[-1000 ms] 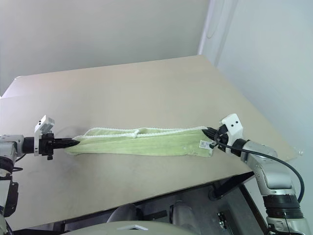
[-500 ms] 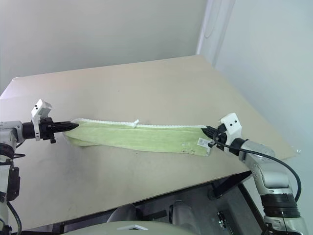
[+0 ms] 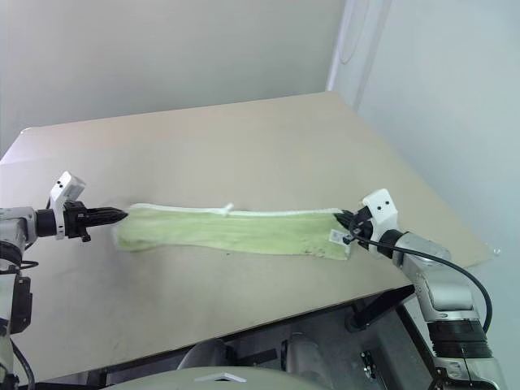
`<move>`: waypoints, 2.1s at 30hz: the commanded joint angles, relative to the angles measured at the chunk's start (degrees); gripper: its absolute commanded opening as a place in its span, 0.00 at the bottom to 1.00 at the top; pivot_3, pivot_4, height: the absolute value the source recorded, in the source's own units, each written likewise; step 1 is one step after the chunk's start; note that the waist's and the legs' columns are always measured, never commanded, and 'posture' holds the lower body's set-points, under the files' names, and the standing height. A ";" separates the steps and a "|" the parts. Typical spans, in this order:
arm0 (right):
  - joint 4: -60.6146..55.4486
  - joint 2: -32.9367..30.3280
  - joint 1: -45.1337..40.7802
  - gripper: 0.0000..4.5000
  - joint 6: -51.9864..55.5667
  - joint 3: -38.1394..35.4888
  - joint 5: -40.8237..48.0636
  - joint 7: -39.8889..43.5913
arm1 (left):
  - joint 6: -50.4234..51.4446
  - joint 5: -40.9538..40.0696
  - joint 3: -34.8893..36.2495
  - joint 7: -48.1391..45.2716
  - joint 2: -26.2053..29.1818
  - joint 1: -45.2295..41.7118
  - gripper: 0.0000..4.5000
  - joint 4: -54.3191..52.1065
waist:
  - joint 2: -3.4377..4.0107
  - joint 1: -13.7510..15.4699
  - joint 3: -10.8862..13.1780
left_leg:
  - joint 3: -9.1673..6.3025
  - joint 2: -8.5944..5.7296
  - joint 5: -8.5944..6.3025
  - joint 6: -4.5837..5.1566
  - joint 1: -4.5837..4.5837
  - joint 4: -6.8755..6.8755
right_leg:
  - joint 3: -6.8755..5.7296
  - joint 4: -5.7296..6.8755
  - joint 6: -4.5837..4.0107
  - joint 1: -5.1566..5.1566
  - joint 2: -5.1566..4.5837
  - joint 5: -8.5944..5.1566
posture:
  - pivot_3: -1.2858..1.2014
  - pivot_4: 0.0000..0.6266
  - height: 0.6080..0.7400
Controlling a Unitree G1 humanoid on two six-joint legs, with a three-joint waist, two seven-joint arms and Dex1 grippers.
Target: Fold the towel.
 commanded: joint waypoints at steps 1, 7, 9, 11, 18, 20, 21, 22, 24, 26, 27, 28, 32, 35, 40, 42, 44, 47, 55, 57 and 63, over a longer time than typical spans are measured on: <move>-0.24 -0.65 -1.19 0.11 -0.98 -1.99 -1.01 -1.00 | 0.02 0.20 1.61 -0.18 1.37 -0.67 0.38 -0.30 | 0.00 0.05 0.00 | 0.00 0.00 0.00 0.00 0.00 0.00 | 0.00 0.00 -0.01 0.00 0.00 0.00 | 0.52 0.00 1.00; 0.35 0.16 -1.71 0.54 -1.77 -2.92 -1.96 -2.66 | -0.42 0.59 2.62 3.05 1.67 -2.12 0.85 0.24 | -0.01 0.11 -0.01 | -0.02 0.00 0.00 0.00 0.02 0.01 | -0.01 0.01 0.01 0.02 -0.01 -0.01 | 0.52 0.00 1.00; -0.46 -0.02 -1.00 0.71 -2.12 -2.46 -1.71 -1.59 | -0.81 0.71 2.55 1.91 1.63 -2.53 0.95 0.20 | -0.02 0.10 -0.01 | -0.01 0.00 0.00 0.00 0.01 0.01 | -0.01 0.01 0.01 0.02 -0.01 0.00 | 0.52 0.00 1.00; -1.06 0.06 -0.70 0.78 -2.55 -2.21 -1.61 -1.08 | -0.01 0.28 2.75 0.01 1.45 -2.82 0.95 -0.10 | -0.01 0.09 -0.01 | 0.00 -0.01 0.00 0.00 0.01 0.00 | -0.01 0.00 -0.01 0.02 -0.01 0.01 | 0.52 0.00 1.00; -2.28 0.66 -2.39 0.78 1.79 -4.15 2.20 -0.75 | 4.30 -2.75 4.31 -9.67 0.78 -3.32 0.95 -5.36 | -0.02 -0.04 -0.01 | 0.00 0.00 0.00 0.00 0.01 0.02 | 0.00 0.01 -0.02 0.03 0.00 0.01 | 0.52 0.00 1.00; -2.98 0.06 -3.11 0.78 5.86 -5.51 4.58 -0.71 | 4.74 -3.52 4.16 -11.98 0.83 -2.06 0.95 -8.89 | -0.01 -0.04 -0.01 | 0.00 0.00 0.00 0.00 0.01 0.04 | 0.00 0.02 -0.04 0.03 0.00 0.02 | 0.52 0.00 1.00; -3.72 -0.29 -3.07 0.78 6.95 -6.28 5.65 -0.27 | 4.80 -3.90 3.89 -12.75 0.92 -0.83 0.95 -11.19 | -0.02 -0.04 -0.01 | 0.00 0.00 0.00 0.00 0.02 0.04 | 0.00 0.02 -0.05 0.03 0.00 0.03 | 0.52 0.00 1.00; -4.64 -0.63 -2.83 0.78 7.82 -7.16 6.72 0.27 | 4.58 -4.65 3.72 -13.17 0.97 0.80 0.95 -13.76 | 0.00 -0.03 -0.02 | -0.01 0.00 0.00 0.00 0.01 0.03 | 0.00 0.02 -0.05 0.04 0.00 0.03 | 0.52 0.00 1.00; -6.24 -1.26 -2.29 0.78 9.28 -8.45 8.19 0.95 | 6.77 -4.30 0.92 -6.78 -6.18 4.87 0.95 -23.56 | 0.04 -0.01 -0.04 | 0.00 0.00 0.00 0.00 0.01 0.00 | 0.02 0.01 -0.06 0.03 -0.04 0.03 | 0.52 0.00 1.00; -8.49 -2.22 -1.07 0.78 12.22 -9.53 10.55 1.94 | 11.82 -1.94 -4.43 3.65 -17.45 8.01 0.95 -34.54 | 0.69 1.58 -0.35 | -0.04 -0.06 0.00 0.00 0.04 -0.02 | 0.01 -0.10 -0.02 0.20 -0.17 0.02 | 0.52 0.00 1.00; -9.97 -2.76 -0.09 0.78 13.09 -9.96 11.51 2.68 | 13.00 -1.06 -5.83 6.11 -19.88 9.12 0.95 -38.05 | 0.80 2.15 -0.37 | -0.06 -0.22 0.00 0.00 0.23 0.08 | 0.03 -0.11 0.17 0.50 -0.30 -0.05 | 0.52 0.00 1.00; -11.72 -3.30 1.23 0.78 13.56 -10.39 12.24 3.52 | 13.24 -0.59 -6.43 6.62 -20.47 9.86 0.95 -40.00 | 0.66 2.45 -0.29 | -0.09 -0.26 0.00 0.00 0.18 0.20 | 0.04 -0.14 0.33 0.59 -0.34 0.00 | 0.52 0.00 1.00; -18.41 -4.58 6.45 0.78 15.31 -11.45 14.75 5.41 | 14.15 0.57 -9.52 8.72 -22.32 11.03 0.95 -44.66 | -0.13 1.15 -0.28 | -0.16 -0.03 -0.04 0.05 -0.19 0.64 | 0.05 -0.12 0.37 0.36 -0.01 0.16 | 0.52 0.00 1.00; -19.97 -4.77 8.37 0.78 15.01 -10.62 13.91 4.87 | 15.10 0.78 -10.60 10.86 -23.66 10.45 0.95 -44.94 | 0.15 0.52 -0.29 | -0.10 -0.05 -0.06 0.05 0.20 0.65 | 0.11 -0.12 0.54 0.68 -0.06 0.06 | 0.52 0.00 1.00; -20.20 -3.46 8.63 0.78 15.39 -10.35 14.15 2.73 | 15.31 -0.89 -9.43 11.66 -23.93 9.23 0.95 -45.35 | 0.27 -0.09 -0.27 | -0.23 0.10 -0.17 -0.13 0.10 0.66 | -0.19 -0.70 0.50 0.79 -0.06 0.14 | 0.52 0.00 1.00; -20.43 -3.23 8.84 0.78 15.45 -10.43 14.45 2.46 | 15.95 -2.41 -8.54 10.86 -23.56 8.94 0.95 -45.99 | 0.27 -0.12 -0.27 | -0.18 0.13 -0.17 -0.13 0.10 0.66 | -0.28 -0.82 0.50 0.80 -0.12 0.24 | 0.52 0.00 1.00; -20.19 -2.92 8.94 0.78 15.33 -10.71 14.50 2.08 | 18.92 -5.49 -6.36 10.07 -22.84 8.21 0.95 -47.11 | 0.27 -0.02 -0.27 | -0.14 0.09 -0.16 -0.13 0.07 0.66 | -0.27 -0.84 0.54 0.77 -0.18 0.28 | 0.52 0.00 1.00; -19.49 -2.55 8.67 0.78 15.14 -10.84 14.42 1.60 | 22.63 -8.94 -4.18 8.20 -20.81 7.44 0.95 -47.88 | 0.27 0.14 -0.27 | -0.15 0.07 -0.26 -0.09 -0.08 0.64 | -0.25 -0.84 0.59 0.61 -0.17 0.34 | 0.52 0.00 1.00; -21.75 -2.60 10.50 0.78 16.70 -11.16 15.63 1.07 | 25.46 -11.74 -4.62 0.54 -12.91 9.94 0.95 -51.41 | 0.29 0.19 -0.29 | -0.13 0.02 -0.31 0.00 -0.66 0.69 | -0.20 -0.87 0.41 0.13 -0.13 0.46 | 0.52 0.00 1.00; -23.28 -2.84 12.19 0.78 17.11 -12.11 16.54 1.38 | 23.99 -11.05 -5.47 -1.02 -11.46 11.13 0.95 -51.46 | 0.29 0.18 -0.29 | -0.13 0.02 -0.31 0.00 -0.65 0.69 | -0.20 -0.87 0.40 0.13 -0.13 0.46 | 0.52 0.00 1.00; -28.10 -4.65 18.01 0.78 17.20 -11.67 15.73 2.13 | 20.11 -9.54 -5.85 -0.29 -11.65 11.72 0.95 -49.04 | 0.30 0.35 -0.29 | -0.15 0.02 -0.32 -0.01 -0.68 0.72 | -0.21 -0.87 0.41 0.11 -0.17 0.46 | 0.52 0.00 1.00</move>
